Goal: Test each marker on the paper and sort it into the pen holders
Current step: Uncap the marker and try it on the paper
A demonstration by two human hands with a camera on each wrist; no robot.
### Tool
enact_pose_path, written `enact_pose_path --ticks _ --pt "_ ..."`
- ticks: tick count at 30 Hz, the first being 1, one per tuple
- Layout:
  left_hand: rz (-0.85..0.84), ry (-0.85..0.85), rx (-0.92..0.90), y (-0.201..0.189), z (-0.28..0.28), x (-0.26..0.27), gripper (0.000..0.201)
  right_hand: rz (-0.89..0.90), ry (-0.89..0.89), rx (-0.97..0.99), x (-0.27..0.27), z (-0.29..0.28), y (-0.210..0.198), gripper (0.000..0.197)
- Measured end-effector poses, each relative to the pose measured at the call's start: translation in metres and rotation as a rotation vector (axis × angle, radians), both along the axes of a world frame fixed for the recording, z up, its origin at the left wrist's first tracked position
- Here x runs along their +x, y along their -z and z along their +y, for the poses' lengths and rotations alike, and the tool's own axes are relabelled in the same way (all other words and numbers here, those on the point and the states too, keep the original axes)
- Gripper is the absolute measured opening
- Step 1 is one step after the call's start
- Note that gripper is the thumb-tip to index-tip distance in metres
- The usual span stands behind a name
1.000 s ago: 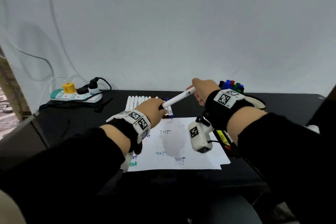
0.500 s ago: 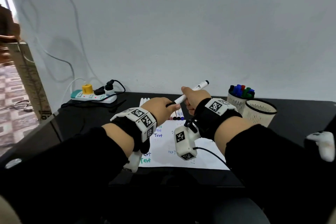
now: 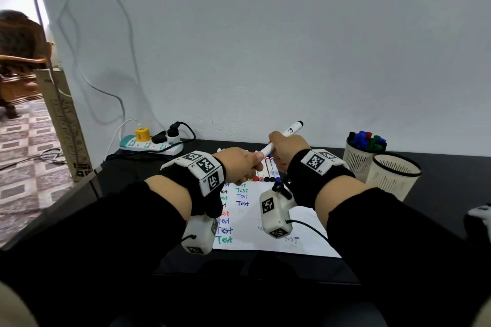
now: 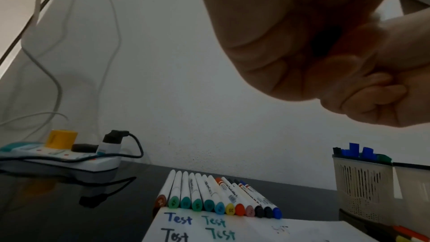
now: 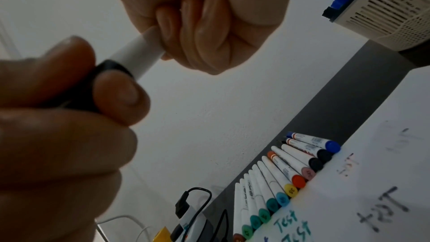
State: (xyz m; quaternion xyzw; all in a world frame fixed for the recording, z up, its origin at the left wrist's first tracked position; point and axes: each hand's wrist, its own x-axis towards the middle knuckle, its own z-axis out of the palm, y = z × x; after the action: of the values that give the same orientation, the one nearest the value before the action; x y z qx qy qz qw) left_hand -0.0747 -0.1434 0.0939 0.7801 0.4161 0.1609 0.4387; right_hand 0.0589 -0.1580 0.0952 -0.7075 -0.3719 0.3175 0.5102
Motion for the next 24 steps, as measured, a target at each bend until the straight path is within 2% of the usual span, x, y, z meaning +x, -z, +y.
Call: enact_pose_path --ticks 2,4,8,11,14,16,19,20,22,24 --pt "0.079 -0.011 0.033 0.002 0.000 0.000 0.040 -0.088 0.019 -0.101 -0.004 0.000 -0.003 0.030" --pt "0.087 -0.019 0.028 0.002 0.001 -0.001 0.040 -0.109 0.002 -0.128 -0.005 0.000 -0.004 0.032" --pt "-0.120 -0.001 -0.215 0.001 0.004 -0.009 0.039 0.084 -0.089 0.025 -0.008 0.003 -0.001 0.031" --pt "-0.192 0.013 -0.297 0.001 0.004 -0.015 0.039 0.137 -0.100 0.075 -0.012 0.004 0.001 0.030" --pt "-0.125 -0.022 -0.236 0.005 0.004 -0.014 0.040 -0.010 -0.032 -0.034 -0.017 0.007 0.000 0.031" --pt "-0.009 -0.037 -0.109 0.003 0.001 -0.012 0.041 -0.111 0.025 -0.128 -0.020 0.008 -0.002 0.031" --pt "0.209 -0.098 0.103 0.000 -0.003 -0.010 0.040 -0.147 0.041 -0.195 -0.022 0.012 -0.005 0.029" --pt "0.215 -0.128 0.134 0.001 -0.002 -0.010 0.041 -0.139 0.031 -0.197 -0.022 0.014 -0.004 0.028" --pt "0.156 -0.100 0.071 0.006 0.004 -0.011 0.037 -0.109 0.002 -0.154 -0.021 0.016 -0.003 0.028" --pt "-0.039 -0.050 -0.096 0.012 0.010 -0.015 0.038 -0.051 -0.042 -0.069 -0.021 0.015 0.000 0.028"
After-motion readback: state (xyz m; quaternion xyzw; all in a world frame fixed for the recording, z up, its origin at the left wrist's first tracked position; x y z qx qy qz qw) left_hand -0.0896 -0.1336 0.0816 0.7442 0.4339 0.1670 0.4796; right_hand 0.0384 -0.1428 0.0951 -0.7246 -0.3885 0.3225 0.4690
